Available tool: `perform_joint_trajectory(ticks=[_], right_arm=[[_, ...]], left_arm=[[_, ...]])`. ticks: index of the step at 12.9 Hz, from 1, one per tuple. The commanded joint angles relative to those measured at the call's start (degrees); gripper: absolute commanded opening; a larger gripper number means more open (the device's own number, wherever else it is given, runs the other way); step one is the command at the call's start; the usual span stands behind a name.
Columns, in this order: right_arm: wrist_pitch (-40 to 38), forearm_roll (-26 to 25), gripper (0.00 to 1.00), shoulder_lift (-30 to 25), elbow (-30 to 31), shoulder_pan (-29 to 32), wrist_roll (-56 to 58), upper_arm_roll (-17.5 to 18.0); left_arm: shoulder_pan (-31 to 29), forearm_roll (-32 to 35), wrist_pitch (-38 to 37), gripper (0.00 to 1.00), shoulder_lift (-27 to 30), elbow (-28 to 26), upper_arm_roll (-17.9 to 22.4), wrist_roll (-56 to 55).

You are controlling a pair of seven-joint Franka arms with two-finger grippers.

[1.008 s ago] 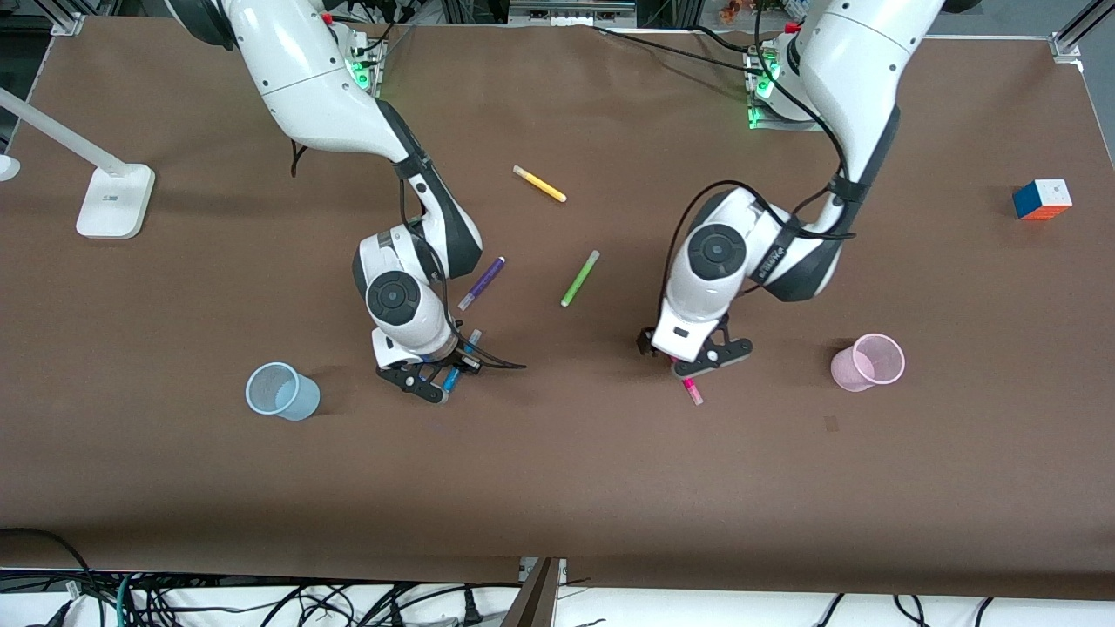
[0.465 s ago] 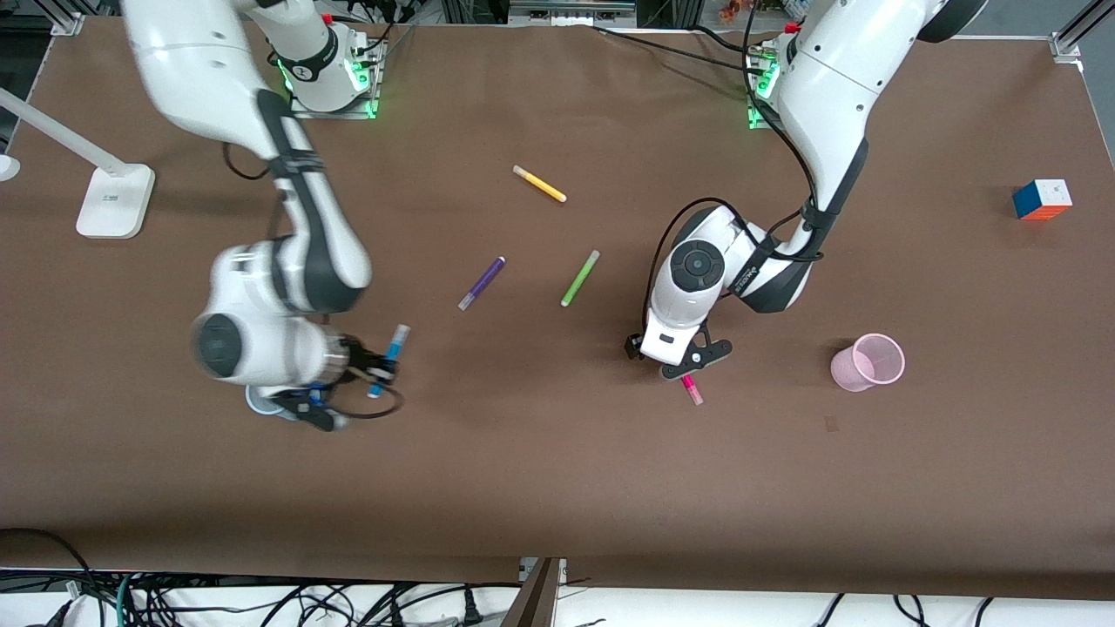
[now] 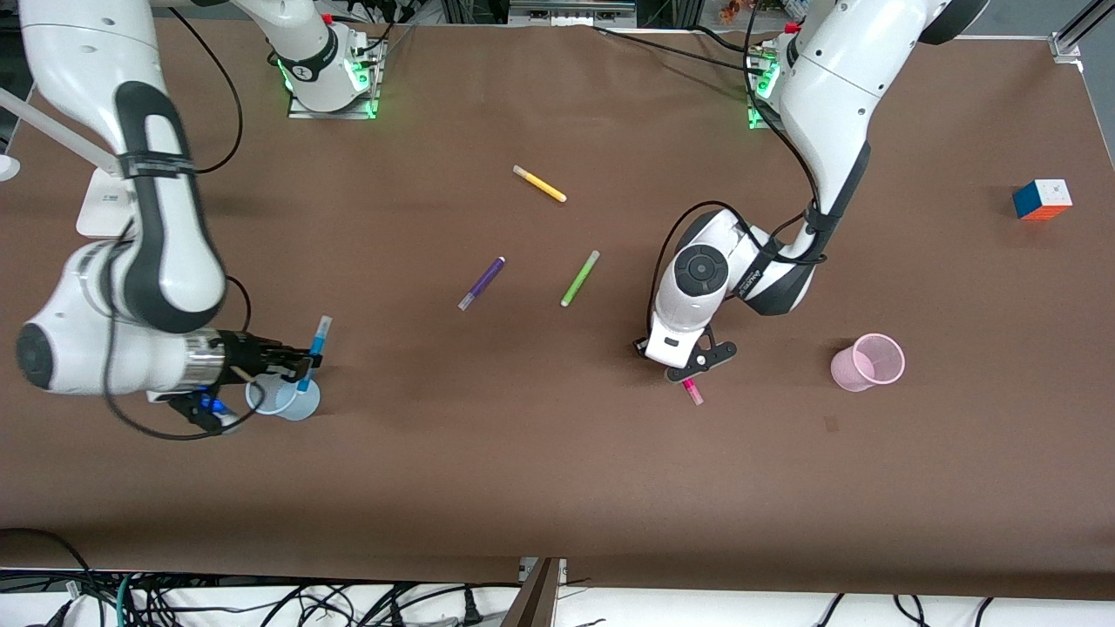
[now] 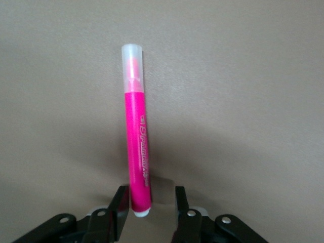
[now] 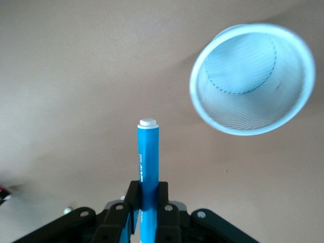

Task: Place pink and blue markers in matching cups
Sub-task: 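Lift the blue marker over the blue cup while the left gripper grasps pink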

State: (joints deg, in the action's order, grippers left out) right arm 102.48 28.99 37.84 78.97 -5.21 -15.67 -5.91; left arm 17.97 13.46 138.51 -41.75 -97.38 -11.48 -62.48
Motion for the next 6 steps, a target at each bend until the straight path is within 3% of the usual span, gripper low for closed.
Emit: perform_joint_trajectory(ticks=[1,2,4,6], right_arm=[[-2.3,6.6,0.00,1.7,-1.7,4.3,1.9,1.2],[-3.0,9.6,0.00,2.3,-1.7,5.8,2.4,1.2],[-4.8,14.8,0.00,3.9,-1.7,8.4,3.4,1.2],[-6.1,18.5,0.00,5.2,-1.7,10.4,3.6,1.2]], left_arm=[[0.0,2.8,0.0,0.45,-0.4,0.6,2.0,-1.2],[0.0,3.8,0.0,0.43,-0.4,0.5,2.1,-1.4],[-0.1,4.1,-0.2,0.11,-0.3,0.8,2.0,-1.3],[-0.3,4.1,-0.3,0.08,0.1,1.1,2.0,-1.3]])
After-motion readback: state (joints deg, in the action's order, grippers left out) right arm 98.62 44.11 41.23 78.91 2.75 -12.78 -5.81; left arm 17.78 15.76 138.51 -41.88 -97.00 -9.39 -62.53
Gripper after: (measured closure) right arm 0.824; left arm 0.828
